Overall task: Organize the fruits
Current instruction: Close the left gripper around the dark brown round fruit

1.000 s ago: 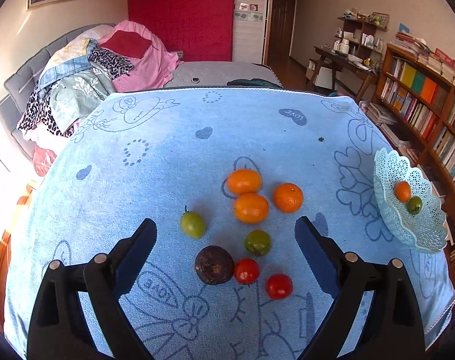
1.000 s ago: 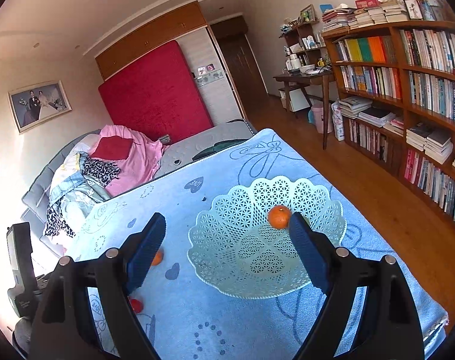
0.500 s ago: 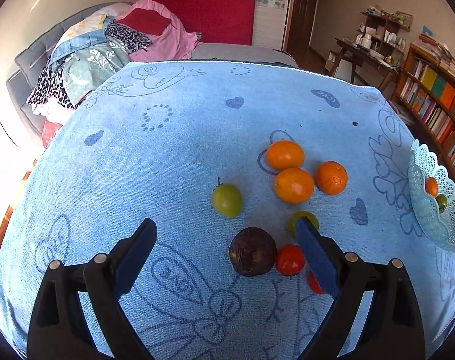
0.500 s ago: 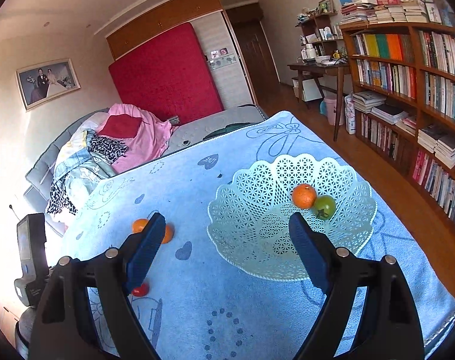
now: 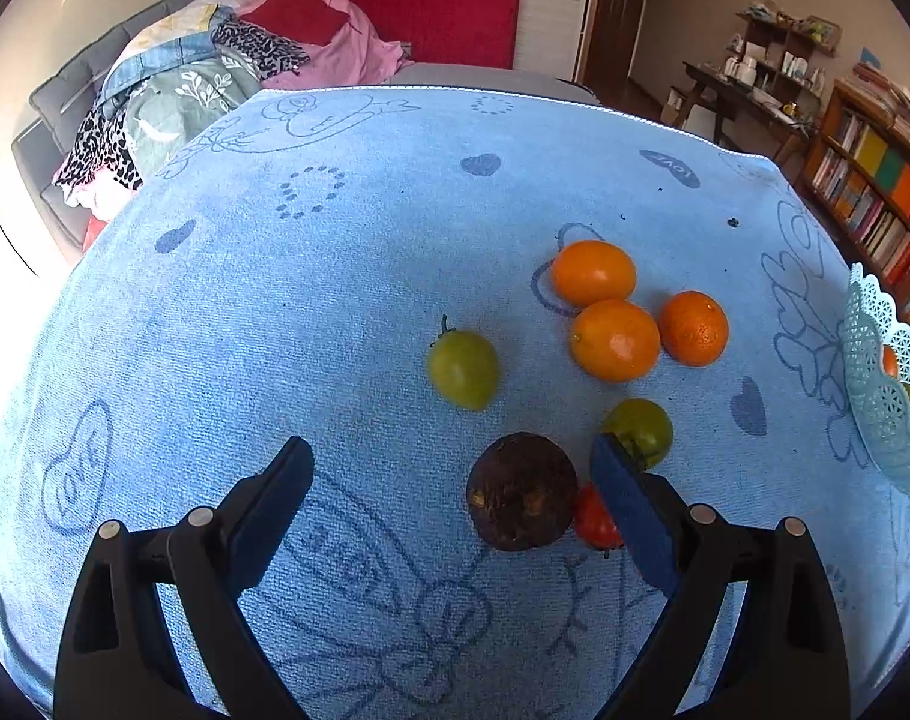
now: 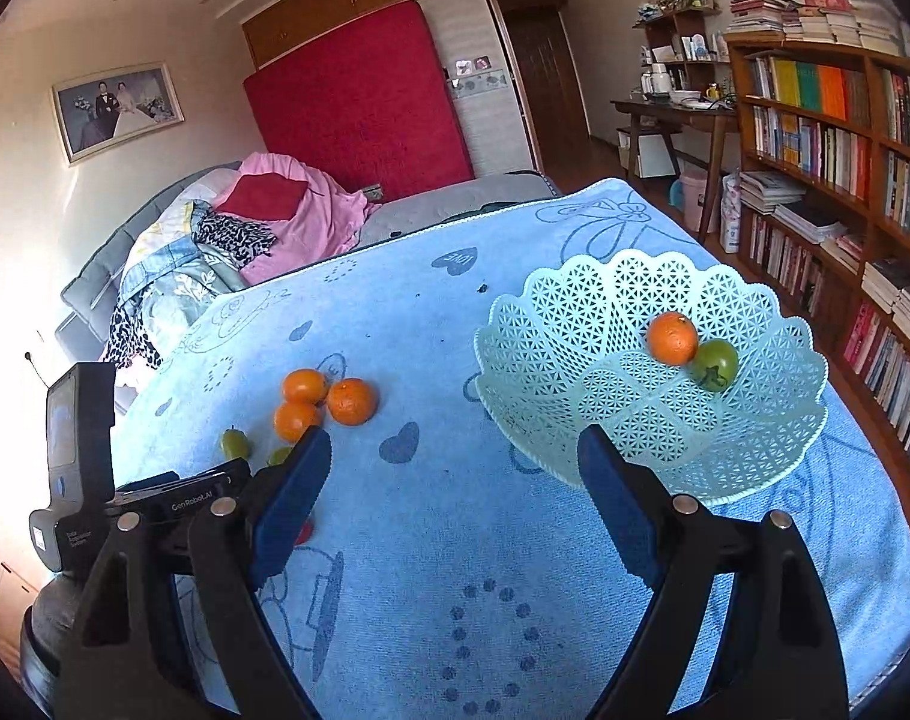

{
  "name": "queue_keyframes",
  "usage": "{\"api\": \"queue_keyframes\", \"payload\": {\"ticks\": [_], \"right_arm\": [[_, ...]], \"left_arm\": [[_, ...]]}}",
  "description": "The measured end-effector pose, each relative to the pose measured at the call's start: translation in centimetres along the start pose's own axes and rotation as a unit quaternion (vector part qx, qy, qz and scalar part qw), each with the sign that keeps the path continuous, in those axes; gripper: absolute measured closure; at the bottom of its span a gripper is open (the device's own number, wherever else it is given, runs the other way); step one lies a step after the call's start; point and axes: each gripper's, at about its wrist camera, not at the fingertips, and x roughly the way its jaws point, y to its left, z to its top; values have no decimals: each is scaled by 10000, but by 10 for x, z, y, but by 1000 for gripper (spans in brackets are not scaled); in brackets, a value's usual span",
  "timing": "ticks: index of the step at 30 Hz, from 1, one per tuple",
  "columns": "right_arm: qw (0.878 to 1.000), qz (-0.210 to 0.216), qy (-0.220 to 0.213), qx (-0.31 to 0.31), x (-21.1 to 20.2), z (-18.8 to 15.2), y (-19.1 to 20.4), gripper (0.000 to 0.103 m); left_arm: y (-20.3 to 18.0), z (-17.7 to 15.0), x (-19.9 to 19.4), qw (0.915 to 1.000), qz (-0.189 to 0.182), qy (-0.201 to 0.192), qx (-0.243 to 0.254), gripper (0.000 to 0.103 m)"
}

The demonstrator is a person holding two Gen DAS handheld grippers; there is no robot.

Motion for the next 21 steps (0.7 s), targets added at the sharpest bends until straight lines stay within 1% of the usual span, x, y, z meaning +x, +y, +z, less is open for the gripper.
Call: {"api": "queue_keyframes", "payload": {"ticks": [8, 11, 14, 16, 18, 21], "right_arm": [[9995, 84, 227, -219, 13, -12, 12, 17], [9992, 103, 291, -263, 16, -15, 16, 17], [9989, 118, 338, -307, 19, -17, 18, 17], [9987, 133, 361, -335, 19, -18, 19, 17], [9985, 146, 375, -358, 20, -19, 20, 17], [9982, 160, 415, -394, 22, -21, 22, 17]], "left_arm": [[3, -3, 7, 10000, 47, 18, -1, 10], [6, -7, 8, 10000, -13, 11, -15, 7], [7, -13, 7, 10000, -7, -10, 70, 5], [6, -19, 8, 9998, 77, 64, 188, 5], [7, -23, 7, 9995, 120, 32, 288, 5], [9, -25, 3, 9994, 145, -56, 302, 5]]}}
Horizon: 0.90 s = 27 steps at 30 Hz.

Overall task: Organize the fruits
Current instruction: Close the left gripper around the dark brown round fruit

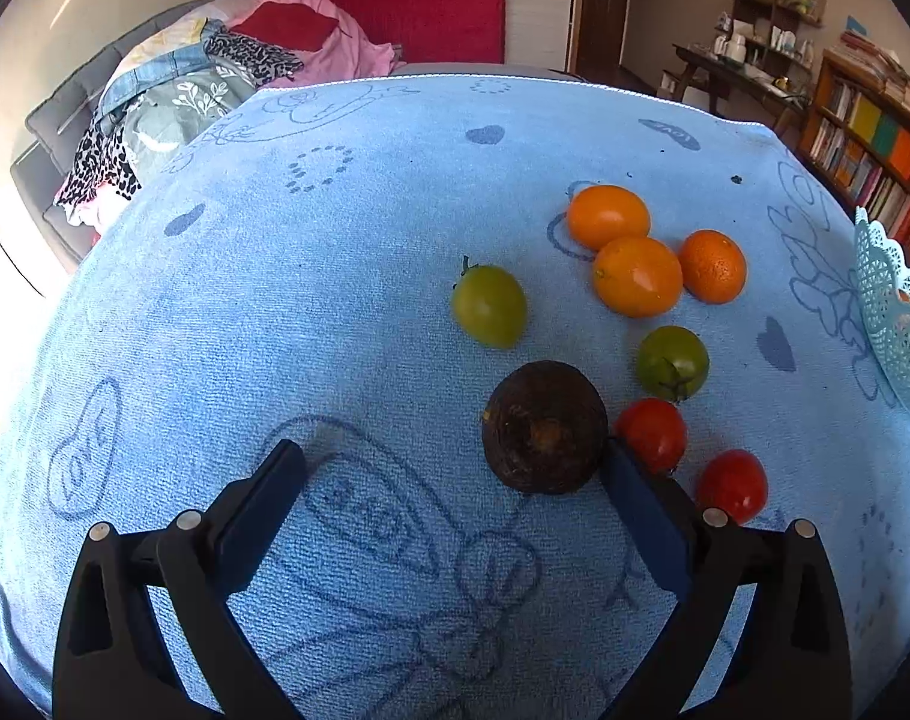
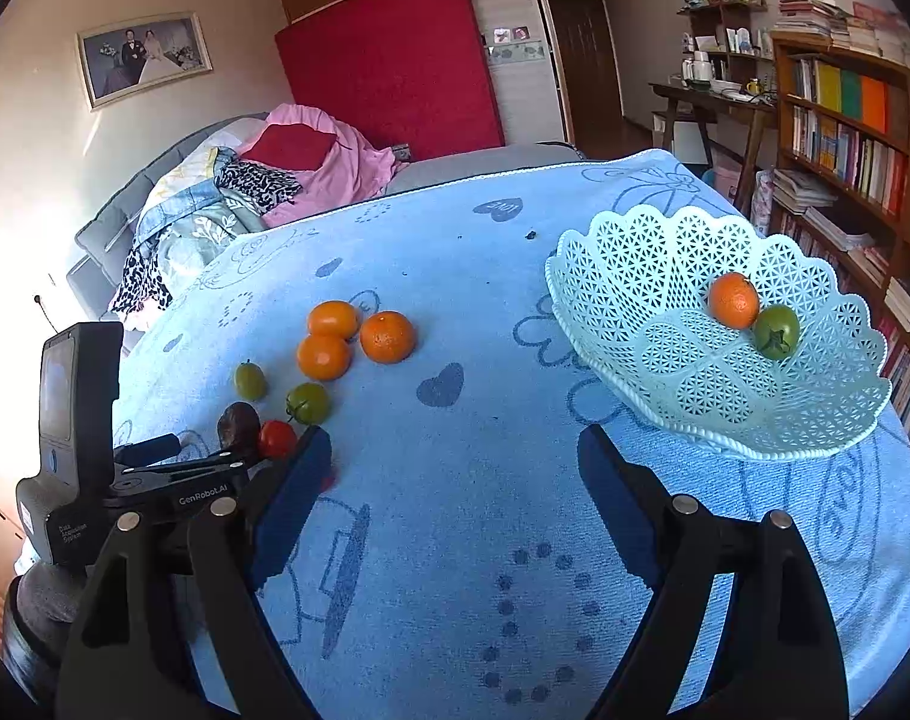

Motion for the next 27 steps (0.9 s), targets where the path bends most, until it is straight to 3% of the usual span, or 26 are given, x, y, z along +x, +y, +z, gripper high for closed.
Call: {"api": "queue_keyframes", "payload": {"ticks": [4, 6, 14, 23, 27], "right_arm": [[9999, 34, 83, -93, 5, -4, 6, 17], [9998, 66, 122, -139, 7, -6, 8, 17], [9986, 258, 287, -349, 18, -14, 18, 17], [9926, 718, 657, -725, 40, -16, 45, 17], [9890, 703, 866, -974, 54, -16, 61, 26]], "left_arm": [[-1, 1, 0, 10000, 1, -37, 51, 6], [-1, 2, 1, 9999, -64, -39, 97, 14], [-9, 4, -1, 9984, -419, -191, 312, 64], [-1, 2, -10, 9971, -577, -384, 318, 68], [7, 1, -17, 9970, -494, -519, 282, 68]]}}
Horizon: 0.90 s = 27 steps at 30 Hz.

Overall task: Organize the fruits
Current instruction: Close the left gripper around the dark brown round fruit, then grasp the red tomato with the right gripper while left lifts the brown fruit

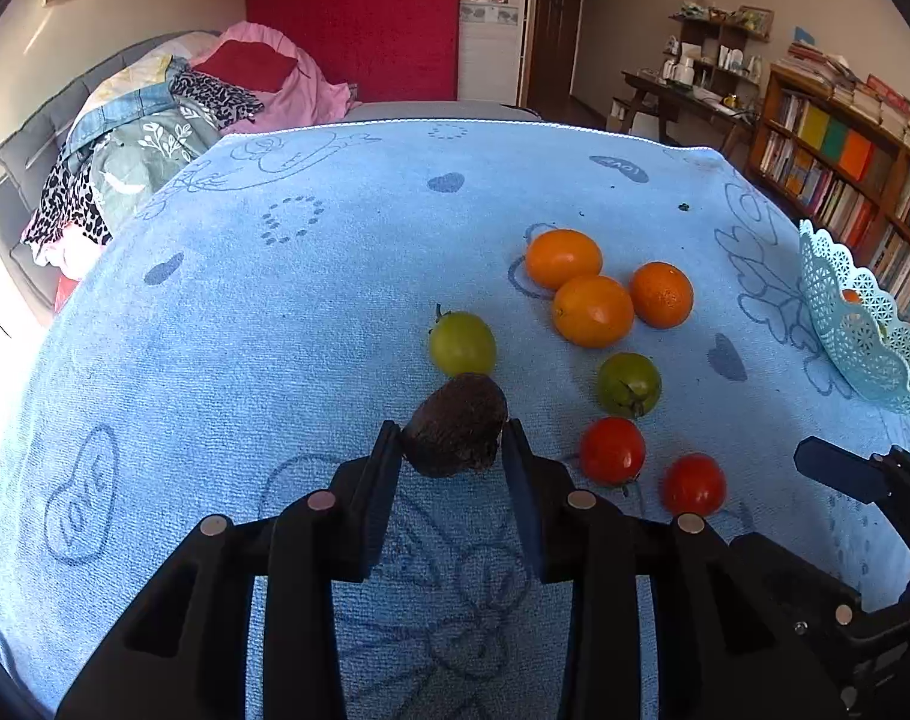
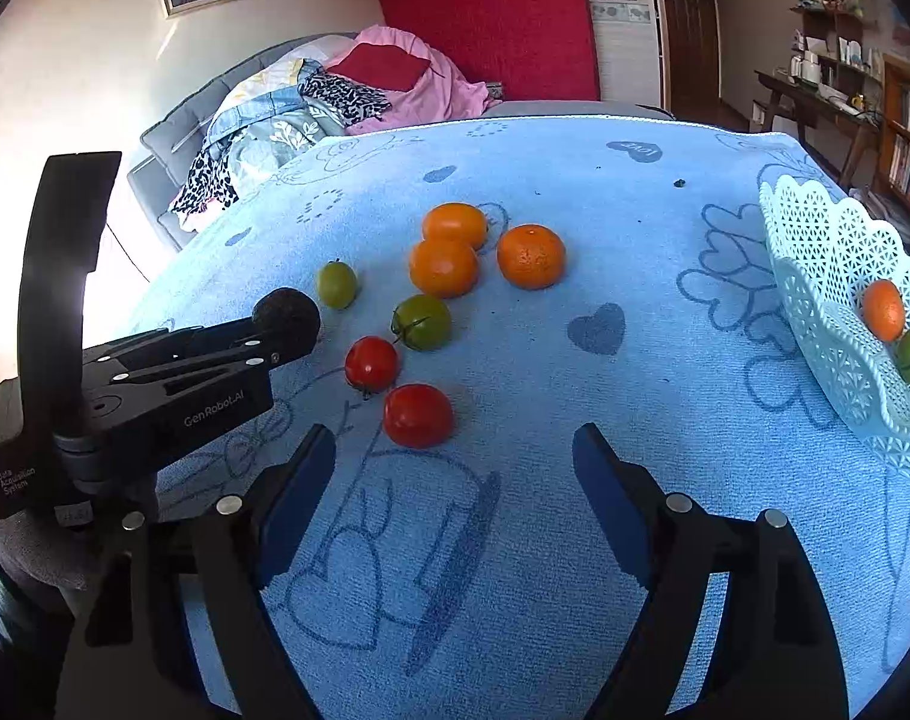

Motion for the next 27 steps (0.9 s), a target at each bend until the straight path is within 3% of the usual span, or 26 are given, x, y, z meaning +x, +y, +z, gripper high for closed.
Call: {"api": "queue_keyframes", "payload": {"ticks": [5, 11, 12, 14, 19, 25, 27], "right_arm": [[9997, 7, 226, -94, 18, 6, 8, 42], [9992, 20, 384, -115, 33, 10, 13, 55], [9992, 11, 382, -112, 34, 10, 14, 55], [9993, 13, 374, -98, 34, 11, 13, 57], [9994, 27, 348, -42, 34, 11, 11, 64], [9995, 77, 306, 44, 32, 9, 7, 70], [9995, 95, 296, 64, 32, 9, 6, 71]], "left_arm": [[7, 0, -6, 10000, 6, -95, -32, 68], [14, -2, 3, 9997, -118, 135, -181, 65], [16, -2, 5, 9995, -120, 172, -222, 63], [20, -1, 5, 9992, -118, 196, -334, 44], [23, 2, 8, 9989, -62, 224, -406, 38], [19, 11, 20, 9991, 133, 314, -258, 40], [17, 15, 24, 9992, 138, 324, -181, 51]]}}
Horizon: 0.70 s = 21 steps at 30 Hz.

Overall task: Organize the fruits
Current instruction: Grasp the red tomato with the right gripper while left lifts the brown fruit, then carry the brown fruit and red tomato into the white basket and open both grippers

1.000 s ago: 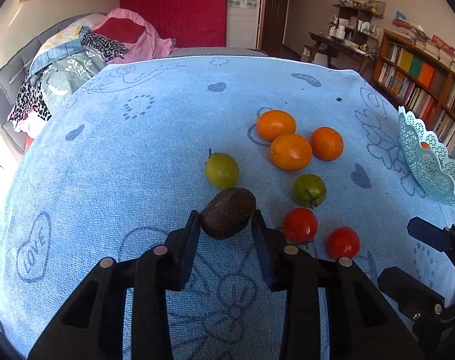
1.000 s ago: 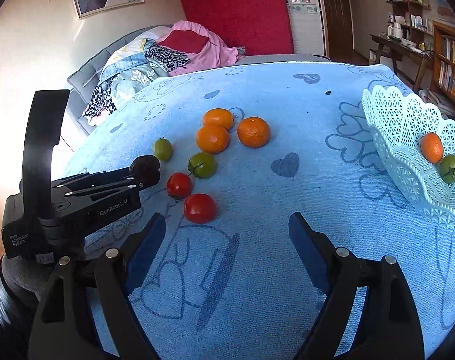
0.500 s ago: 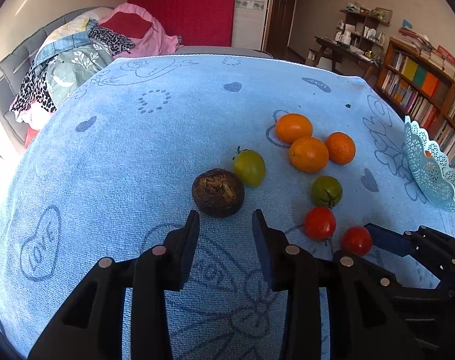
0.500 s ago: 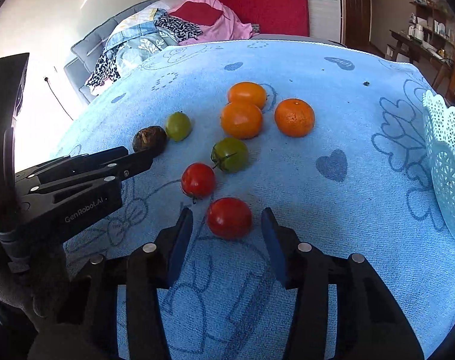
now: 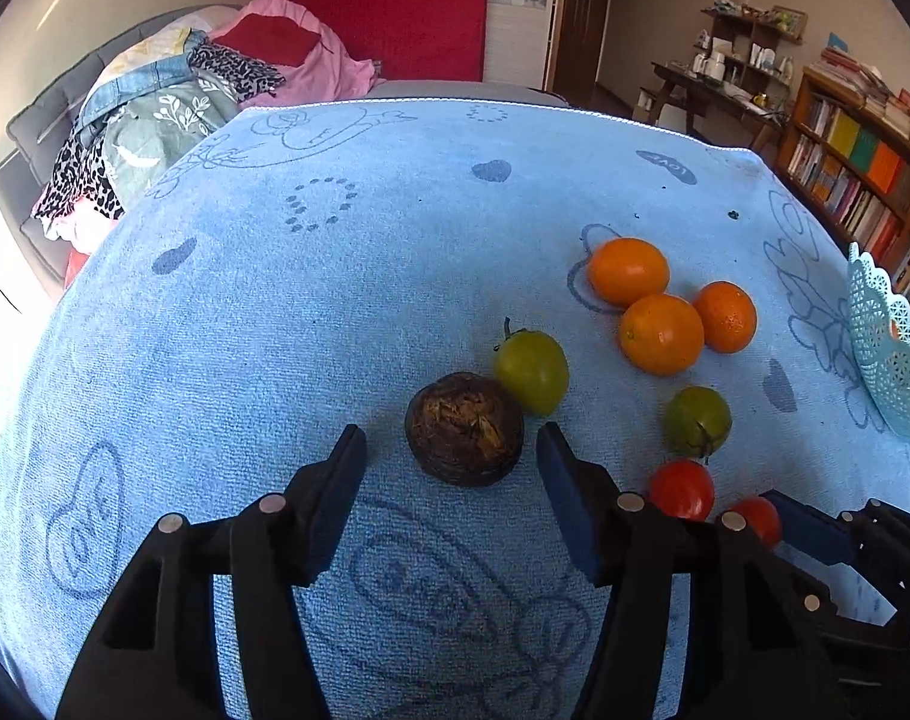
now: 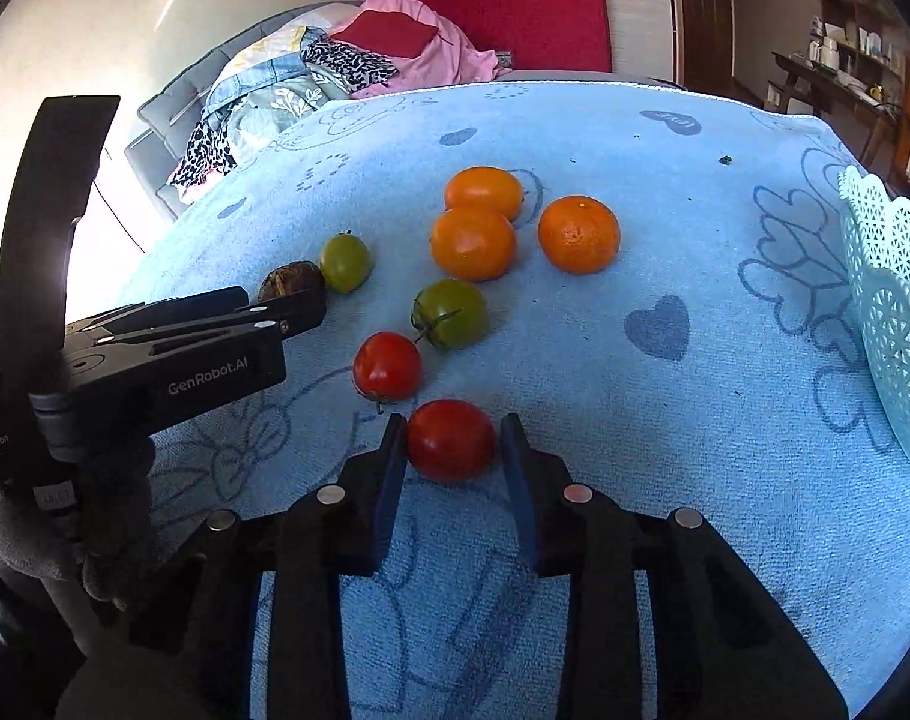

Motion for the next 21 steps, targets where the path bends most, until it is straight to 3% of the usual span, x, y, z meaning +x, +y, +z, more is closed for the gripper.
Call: {"api": "queue_keyframes", "payload": {"ticks": [4, 21], "right_arm": [[10000, 19, -29, -6, -2, -1, 0, 74], [9986, 143, -440, 262, -35, 1, -11, 74]], "left_arm": [[-3, 1, 4, 9998, 14, -21, 174, 62], [-13, -5, -35, 9991, -150, -333, 193, 62]]}}
